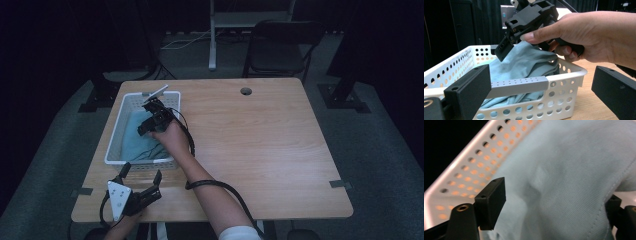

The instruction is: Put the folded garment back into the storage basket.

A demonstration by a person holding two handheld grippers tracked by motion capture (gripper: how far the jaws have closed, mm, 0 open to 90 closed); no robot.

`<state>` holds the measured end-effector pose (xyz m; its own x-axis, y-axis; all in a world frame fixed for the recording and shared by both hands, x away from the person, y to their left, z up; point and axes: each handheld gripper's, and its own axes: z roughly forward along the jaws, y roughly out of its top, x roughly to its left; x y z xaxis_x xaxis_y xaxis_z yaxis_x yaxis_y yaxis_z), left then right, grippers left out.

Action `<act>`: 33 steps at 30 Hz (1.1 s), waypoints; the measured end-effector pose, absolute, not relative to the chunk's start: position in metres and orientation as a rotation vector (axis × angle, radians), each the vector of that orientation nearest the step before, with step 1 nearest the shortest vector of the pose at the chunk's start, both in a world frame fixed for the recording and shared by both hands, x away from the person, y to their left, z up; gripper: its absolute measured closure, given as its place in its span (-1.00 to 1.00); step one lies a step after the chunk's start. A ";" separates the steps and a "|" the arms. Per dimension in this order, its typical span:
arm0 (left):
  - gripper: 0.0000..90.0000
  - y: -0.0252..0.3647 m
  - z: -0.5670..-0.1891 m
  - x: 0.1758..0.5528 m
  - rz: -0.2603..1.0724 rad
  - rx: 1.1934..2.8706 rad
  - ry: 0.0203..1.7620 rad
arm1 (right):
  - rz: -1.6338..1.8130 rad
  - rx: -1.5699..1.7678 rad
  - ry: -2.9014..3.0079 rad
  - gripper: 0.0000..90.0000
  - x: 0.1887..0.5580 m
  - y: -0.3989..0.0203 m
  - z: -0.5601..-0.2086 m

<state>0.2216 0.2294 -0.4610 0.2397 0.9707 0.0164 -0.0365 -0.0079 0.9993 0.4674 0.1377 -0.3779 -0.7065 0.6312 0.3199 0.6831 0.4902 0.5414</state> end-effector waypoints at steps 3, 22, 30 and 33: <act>-0.92 0.229 -0.461 0.222 1.054 1.297 0.998 | -1.005 -1.161 -2.666 -0.53 0.466 0.137 -0.379; -0.92 0.229 -0.461 0.222 1.054 1.297 0.998 | -1.148 -1.078 -2.688 -0.95 0.453 0.118 -0.374; -0.92 0.229 -0.461 0.222 1.054 1.297 0.998 | -1.286 -1.070 -2.647 -0.95 0.444 0.110 -0.367; -0.92 0.229 -0.461 0.222 1.054 1.297 0.999 | -1.384 -1.054 -2.591 -0.95 0.443 0.104 -0.365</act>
<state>0.2216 0.2294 -0.4611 0.2393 0.9708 0.0161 -0.0366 -0.0076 0.9993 0.4425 0.1040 -0.3647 -0.7718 0.5513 0.3168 0.5698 0.3786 0.7294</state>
